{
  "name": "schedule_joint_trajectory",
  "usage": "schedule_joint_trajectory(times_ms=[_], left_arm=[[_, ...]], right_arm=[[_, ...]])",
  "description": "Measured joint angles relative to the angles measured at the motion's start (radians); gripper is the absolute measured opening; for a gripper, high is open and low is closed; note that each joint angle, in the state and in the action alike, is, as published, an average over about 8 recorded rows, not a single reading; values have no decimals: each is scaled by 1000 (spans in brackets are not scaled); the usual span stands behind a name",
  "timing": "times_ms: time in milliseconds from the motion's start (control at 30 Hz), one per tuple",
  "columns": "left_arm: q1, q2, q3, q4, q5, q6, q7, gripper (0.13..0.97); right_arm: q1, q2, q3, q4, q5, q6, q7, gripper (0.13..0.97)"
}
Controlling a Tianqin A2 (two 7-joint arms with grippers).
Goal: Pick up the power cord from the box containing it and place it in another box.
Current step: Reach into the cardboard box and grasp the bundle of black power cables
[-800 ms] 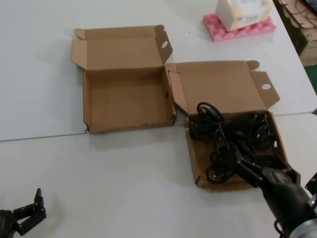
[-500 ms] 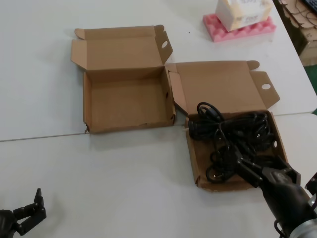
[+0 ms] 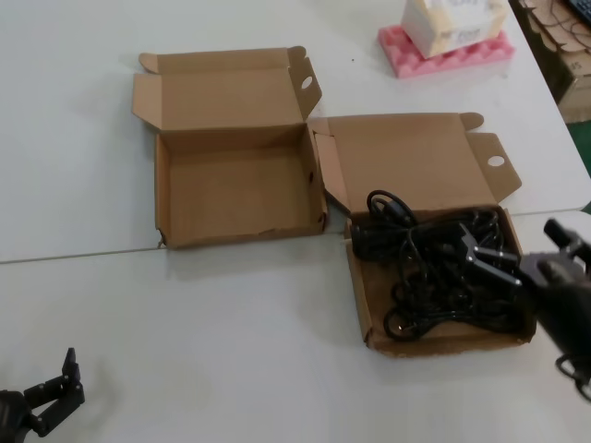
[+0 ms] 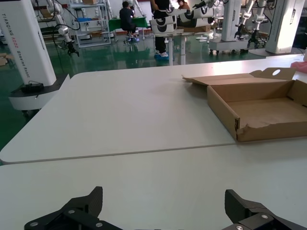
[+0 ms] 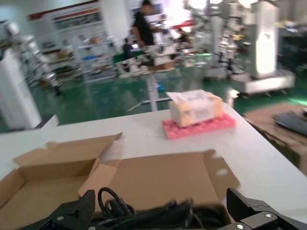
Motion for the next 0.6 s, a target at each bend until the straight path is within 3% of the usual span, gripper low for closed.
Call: schedule_joint_trajectory(times_ms=[333,600], left_arm=[[0,0,0,0,0,0,0,831],[0,0,0,0,0,0,0,690]], right_arm=[[138,169,-182,-42,-41,-75,0,966],[190,163,-289,-98,-35,-62,0,960]])
